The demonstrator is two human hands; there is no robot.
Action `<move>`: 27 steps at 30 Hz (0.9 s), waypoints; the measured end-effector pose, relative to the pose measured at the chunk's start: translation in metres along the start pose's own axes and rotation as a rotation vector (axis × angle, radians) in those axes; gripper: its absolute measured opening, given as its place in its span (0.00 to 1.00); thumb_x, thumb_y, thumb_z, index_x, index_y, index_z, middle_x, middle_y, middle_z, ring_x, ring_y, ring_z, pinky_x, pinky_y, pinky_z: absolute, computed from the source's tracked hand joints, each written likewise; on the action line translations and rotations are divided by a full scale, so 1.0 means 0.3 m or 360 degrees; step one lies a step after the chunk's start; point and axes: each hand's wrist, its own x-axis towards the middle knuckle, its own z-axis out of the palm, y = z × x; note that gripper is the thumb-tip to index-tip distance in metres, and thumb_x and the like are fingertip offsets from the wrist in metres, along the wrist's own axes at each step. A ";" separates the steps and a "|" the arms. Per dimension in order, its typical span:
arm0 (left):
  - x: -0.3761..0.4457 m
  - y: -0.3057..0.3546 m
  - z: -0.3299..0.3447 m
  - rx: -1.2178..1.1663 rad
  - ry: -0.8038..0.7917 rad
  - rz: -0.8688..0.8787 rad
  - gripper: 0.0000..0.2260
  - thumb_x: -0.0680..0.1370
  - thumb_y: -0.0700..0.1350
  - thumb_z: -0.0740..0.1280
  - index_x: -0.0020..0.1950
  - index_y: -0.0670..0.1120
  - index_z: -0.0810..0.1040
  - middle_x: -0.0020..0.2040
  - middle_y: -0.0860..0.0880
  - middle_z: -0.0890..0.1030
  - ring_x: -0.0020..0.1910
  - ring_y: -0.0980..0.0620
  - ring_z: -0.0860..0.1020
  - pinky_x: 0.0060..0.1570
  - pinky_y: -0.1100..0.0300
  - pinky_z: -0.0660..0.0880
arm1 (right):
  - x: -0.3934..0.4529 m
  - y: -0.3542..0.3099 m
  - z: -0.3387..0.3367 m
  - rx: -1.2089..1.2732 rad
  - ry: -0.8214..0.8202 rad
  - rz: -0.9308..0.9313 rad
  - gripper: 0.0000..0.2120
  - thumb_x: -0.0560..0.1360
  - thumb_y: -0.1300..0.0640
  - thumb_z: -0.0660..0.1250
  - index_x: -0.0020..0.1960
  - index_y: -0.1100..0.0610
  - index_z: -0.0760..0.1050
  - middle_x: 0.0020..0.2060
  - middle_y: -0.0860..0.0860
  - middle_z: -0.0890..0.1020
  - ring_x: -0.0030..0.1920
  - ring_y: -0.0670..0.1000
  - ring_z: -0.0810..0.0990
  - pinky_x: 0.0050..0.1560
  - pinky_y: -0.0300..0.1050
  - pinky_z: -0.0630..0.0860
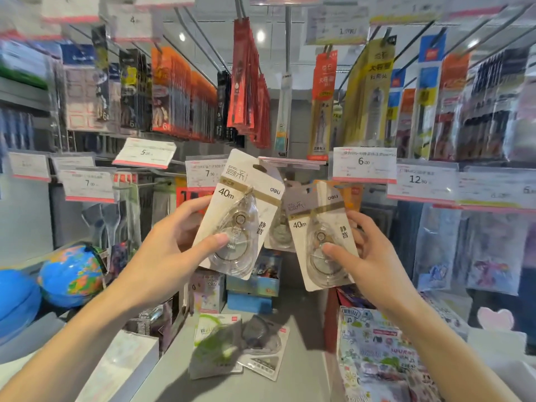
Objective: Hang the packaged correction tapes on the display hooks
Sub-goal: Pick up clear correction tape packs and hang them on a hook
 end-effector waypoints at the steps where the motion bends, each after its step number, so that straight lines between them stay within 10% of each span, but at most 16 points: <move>1: 0.005 -0.002 -0.003 0.0007 0.0001 0.0001 0.24 0.72 0.54 0.73 0.66 0.65 0.74 0.58 0.62 0.86 0.53 0.59 0.86 0.44 0.64 0.81 | 0.013 -0.002 0.012 0.0013 -0.0005 -0.0006 0.30 0.77 0.56 0.75 0.73 0.42 0.68 0.58 0.40 0.86 0.55 0.42 0.87 0.50 0.41 0.84; 7: 0.016 -0.017 -0.019 0.0046 0.0002 0.0024 0.24 0.74 0.52 0.73 0.69 0.64 0.73 0.59 0.62 0.85 0.56 0.57 0.85 0.54 0.56 0.78 | 0.076 -0.020 0.094 0.0014 -0.0026 -0.0041 0.27 0.77 0.56 0.74 0.61 0.29 0.68 0.52 0.41 0.87 0.52 0.42 0.87 0.44 0.37 0.83; 13: 0.017 -0.038 -0.021 0.0048 0.0002 0.0031 0.24 0.73 0.51 0.73 0.68 0.63 0.73 0.57 0.61 0.86 0.54 0.58 0.86 0.51 0.64 0.81 | 0.084 -0.032 0.147 -0.0025 0.0092 -0.0060 0.32 0.78 0.52 0.74 0.72 0.32 0.61 0.58 0.37 0.81 0.58 0.33 0.80 0.62 0.47 0.78; 16: 0.016 -0.051 -0.015 0.0037 -0.0009 0.0024 0.25 0.73 0.52 0.73 0.69 0.63 0.73 0.58 0.61 0.86 0.55 0.58 0.86 0.51 0.61 0.81 | 0.083 -0.030 0.160 -0.0060 0.0132 -0.0079 0.33 0.78 0.51 0.73 0.77 0.36 0.61 0.68 0.42 0.78 0.68 0.43 0.78 0.71 0.57 0.74; 22: 0.011 -0.101 0.009 -0.0033 -0.0024 -0.0020 0.27 0.71 0.61 0.73 0.69 0.66 0.73 0.60 0.60 0.85 0.57 0.56 0.85 0.51 0.57 0.81 | 0.095 0.000 0.200 -0.0186 0.0118 -0.0080 0.36 0.80 0.53 0.70 0.81 0.40 0.57 0.69 0.31 0.70 0.72 0.40 0.70 0.76 0.49 0.68; 25: 0.007 -0.134 0.028 -0.0071 -0.0005 -0.0061 0.27 0.71 0.61 0.73 0.69 0.67 0.72 0.61 0.60 0.85 0.57 0.54 0.85 0.46 0.50 0.86 | 0.123 0.032 0.215 -0.0396 0.0155 -0.0058 0.39 0.80 0.52 0.68 0.82 0.37 0.51 0.74 0.43 0.73 0.67 0.46 0.77 0.68 0.51 0.77; 27: 0.009 -0.156 0.042 -0.0075 0.0041 -0.0067 0.25 0.71 0.61 0.73 0.68 0.68 0.73 0.62 0.60 0.85 0.59 0.55 0.84 0.53 0.50 0.83 | 0.145 0.055 0.233 -0.0530 0.0184 -0.0028 0.40 0.79 0.54 0.68 0.82 0.38 0.50 0.60 0.48 0.83 0.43 0.39 0.84 0.41 0.36 0.82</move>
